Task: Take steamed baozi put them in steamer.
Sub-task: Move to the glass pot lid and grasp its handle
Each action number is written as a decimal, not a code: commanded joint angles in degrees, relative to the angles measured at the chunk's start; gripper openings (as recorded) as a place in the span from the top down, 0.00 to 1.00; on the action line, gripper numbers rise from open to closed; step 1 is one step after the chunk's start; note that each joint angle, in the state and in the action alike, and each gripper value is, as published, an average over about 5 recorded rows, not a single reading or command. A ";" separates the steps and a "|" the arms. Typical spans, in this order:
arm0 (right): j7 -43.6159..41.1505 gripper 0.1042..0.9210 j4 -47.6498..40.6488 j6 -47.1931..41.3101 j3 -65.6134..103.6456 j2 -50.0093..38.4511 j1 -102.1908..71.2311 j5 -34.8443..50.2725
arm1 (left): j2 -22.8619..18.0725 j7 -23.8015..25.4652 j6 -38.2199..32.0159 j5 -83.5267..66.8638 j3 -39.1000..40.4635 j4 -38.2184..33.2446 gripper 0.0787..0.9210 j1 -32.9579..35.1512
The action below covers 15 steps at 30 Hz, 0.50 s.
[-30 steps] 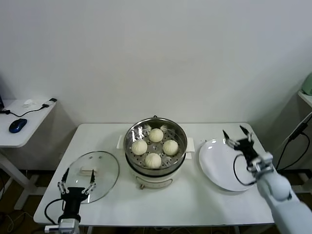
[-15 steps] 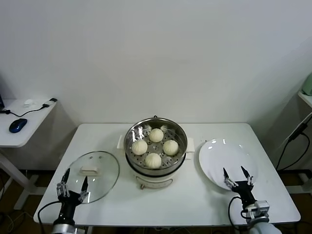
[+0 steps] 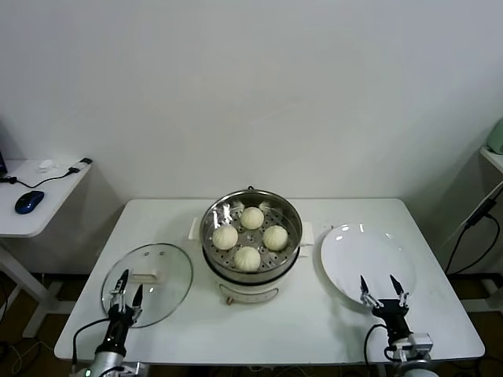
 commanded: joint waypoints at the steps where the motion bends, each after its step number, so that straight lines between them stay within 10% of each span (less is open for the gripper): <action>1: 0.19 0.12 1.50 0.29 0.94 1.56 -1.46 -1.50 | 0.74 -1.89 0.68 7.65 0.34 8.11 0.12 -6.58; 15: 0.27 0.12 1.86 1.00 1.57 2.65 -2.16 -3.05 | 2.21 -2.40 1.37 9.42 1.54 14.73 0.12 -12.13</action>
